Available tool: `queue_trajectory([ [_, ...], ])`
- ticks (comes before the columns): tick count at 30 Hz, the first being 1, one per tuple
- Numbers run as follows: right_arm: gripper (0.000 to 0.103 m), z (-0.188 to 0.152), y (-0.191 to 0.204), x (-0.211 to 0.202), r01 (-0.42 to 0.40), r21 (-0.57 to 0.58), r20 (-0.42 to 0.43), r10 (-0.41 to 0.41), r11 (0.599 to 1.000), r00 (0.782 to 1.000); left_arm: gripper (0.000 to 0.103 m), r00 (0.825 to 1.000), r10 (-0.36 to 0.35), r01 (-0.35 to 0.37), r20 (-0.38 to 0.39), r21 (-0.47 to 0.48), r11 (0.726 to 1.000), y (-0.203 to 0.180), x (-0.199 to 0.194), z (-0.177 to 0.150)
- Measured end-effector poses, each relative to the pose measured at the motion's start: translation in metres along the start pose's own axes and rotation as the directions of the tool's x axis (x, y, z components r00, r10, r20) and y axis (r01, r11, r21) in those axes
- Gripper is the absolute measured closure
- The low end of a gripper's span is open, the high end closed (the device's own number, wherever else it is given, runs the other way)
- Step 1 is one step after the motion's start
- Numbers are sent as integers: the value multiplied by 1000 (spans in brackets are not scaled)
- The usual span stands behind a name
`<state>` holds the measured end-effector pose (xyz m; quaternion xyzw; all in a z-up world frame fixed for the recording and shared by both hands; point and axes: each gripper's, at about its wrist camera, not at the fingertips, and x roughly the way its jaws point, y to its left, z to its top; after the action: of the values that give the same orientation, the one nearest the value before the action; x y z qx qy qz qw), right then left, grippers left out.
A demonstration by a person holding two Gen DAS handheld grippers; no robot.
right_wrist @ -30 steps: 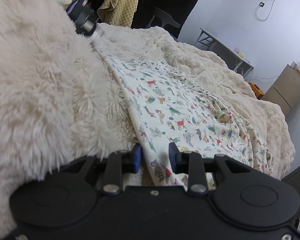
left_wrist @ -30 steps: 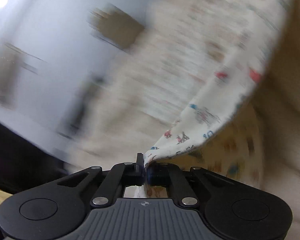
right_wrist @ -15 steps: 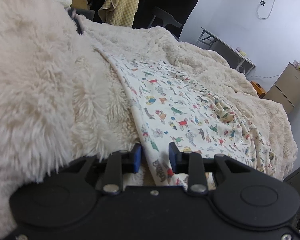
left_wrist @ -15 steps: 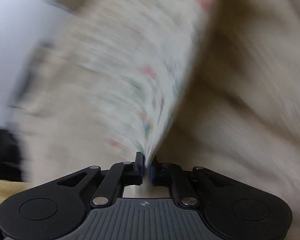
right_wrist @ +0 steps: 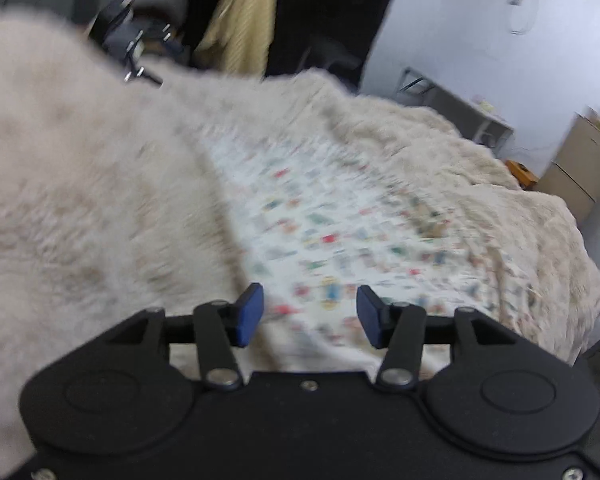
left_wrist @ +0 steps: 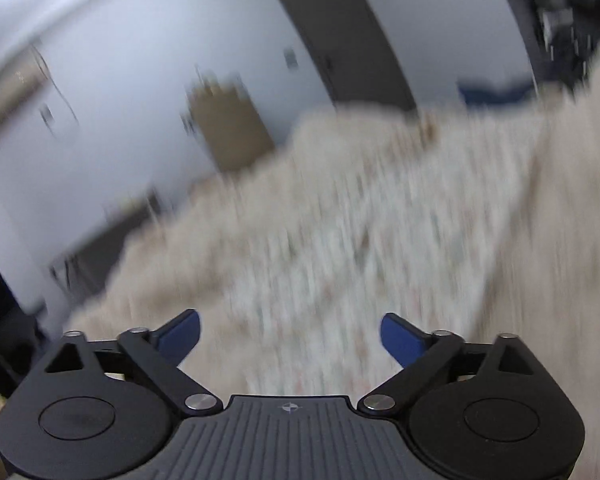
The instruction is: Fold clothes
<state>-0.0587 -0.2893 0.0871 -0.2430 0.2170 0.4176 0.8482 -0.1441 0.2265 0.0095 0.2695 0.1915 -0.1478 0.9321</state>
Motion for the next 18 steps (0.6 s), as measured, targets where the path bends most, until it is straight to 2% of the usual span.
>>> queue_trajectory([
  [2,42,-6,-37,-9,49,128,51,-56,991,997,1,994,22,-22,107,-8,1000,-4,-5,27],
  [4,42,-14,-82,-9,92,298,67,-117,950,991,1,978,39,-37,204,-14,999,-9,-7,53],
  [6,42,-27,-136,-1,147,496,36,-189,856,981,1,971,-33,26,235,32,999,-36,20,88],
  [7,42,-34,-154,5,166,551,18,-211,817,977,1,963,-103,92,250,57,994,-55,40,115],
  [8,42,-40,-168,11,178,589,5,-224,788,975,1,956,-138,126,258,60,990,-65,52,130],
  [9,42,-51,-194,24,196,657,-21,-242,728,970,1,953,-155,146,260,54,988,-69,65,138],
  [10,42,-62,-217,40,203,709,-42,-247,675,968,1,944,-206,206,259,24,978,-83,82,156],
  [12,42,-79,-245,66,203,767,-58,-249,608,967,1,915,-330,349,230,-44,936,-106,113,179],
  [14,42,-95,-266,88,197,813,-68,-247,548,967,1,895,-397,411,202,-28,911,-128,129,182],
  [15,42,-108,-279,105,184,848,-71,-238,497,969,2,885,-428,437,184,-14,899,-141,137,183],
  [18,40,-133,-292,143,114,905,-33,-201,410,979,2,857,-495,495,142,39,868,-173,153,178],
])
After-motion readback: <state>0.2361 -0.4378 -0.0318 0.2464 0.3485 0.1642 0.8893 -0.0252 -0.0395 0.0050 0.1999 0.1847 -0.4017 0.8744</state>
